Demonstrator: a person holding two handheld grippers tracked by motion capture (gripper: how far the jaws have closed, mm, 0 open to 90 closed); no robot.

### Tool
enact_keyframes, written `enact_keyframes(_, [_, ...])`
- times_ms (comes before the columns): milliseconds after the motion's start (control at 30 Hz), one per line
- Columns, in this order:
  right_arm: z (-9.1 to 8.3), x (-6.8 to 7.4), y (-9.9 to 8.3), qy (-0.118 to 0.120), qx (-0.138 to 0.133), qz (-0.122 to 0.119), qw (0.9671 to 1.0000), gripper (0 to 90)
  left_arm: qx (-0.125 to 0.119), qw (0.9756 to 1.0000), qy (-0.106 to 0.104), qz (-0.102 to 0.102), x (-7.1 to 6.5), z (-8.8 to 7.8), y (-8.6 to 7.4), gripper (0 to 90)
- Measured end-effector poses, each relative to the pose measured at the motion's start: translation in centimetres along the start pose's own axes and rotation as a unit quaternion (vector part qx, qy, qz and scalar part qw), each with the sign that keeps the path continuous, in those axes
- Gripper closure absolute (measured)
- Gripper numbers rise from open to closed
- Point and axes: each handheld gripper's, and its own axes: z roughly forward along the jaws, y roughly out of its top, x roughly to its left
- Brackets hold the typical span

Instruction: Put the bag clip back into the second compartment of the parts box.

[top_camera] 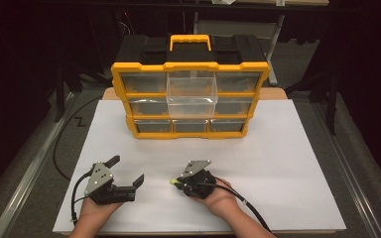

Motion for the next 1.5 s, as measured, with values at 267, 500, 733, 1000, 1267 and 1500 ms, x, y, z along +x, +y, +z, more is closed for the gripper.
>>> enact_keyframes(267, [-0.8, -0.3, 0.1, 0.007, -0.011, 0.003, 0.9999, 79.1, 0.012, 0.9999, -0.005, 0.008, -0.1, 0.1, 0.1, 3.4])
enact_keyframes(500, [-2.0, -0.9, -0.1, 0.007, -0.023, 0.005, 0.9997, 79.1, 0.023, 0.9997, -0.002, 0.010, -0.3, 0.2, 0.0, 2.2])
enact_keyframes(733, [-3.3, -1.9, -0.8, -0.004, -0.021, 0.015, 0.9997, 79.1, 0.022, 0.9997, -0.005, 0.007, -0.2, 0.2, 0.0, 1.0])
enact_keyframes(1000, [-5.1, -3.1, -1.1, -0.015, -0.006, 0.019, 0.9997, 79.1, 0.017, 0.9998, -0.009, 0.001, -0.1, 0.3, -0.2, 1.3])
enact_keyframes(1267, [-7.1, -4.0, -1.8, -0.005, 0.031, 0.016, 0.9994, 79.1, 0.003, 0.9999, -0.008, -0.007, 0.0, 0.0, -0.2, 0.4])
enact_keyframes(1500, [-8.7, -4.9, -1.8, 0.009, 0.072, 0.011, 0.9973, 79.1, 0.006, 0.9999, -0.008, 0.003, -0.1, 0.1, -0.1, 0.6])
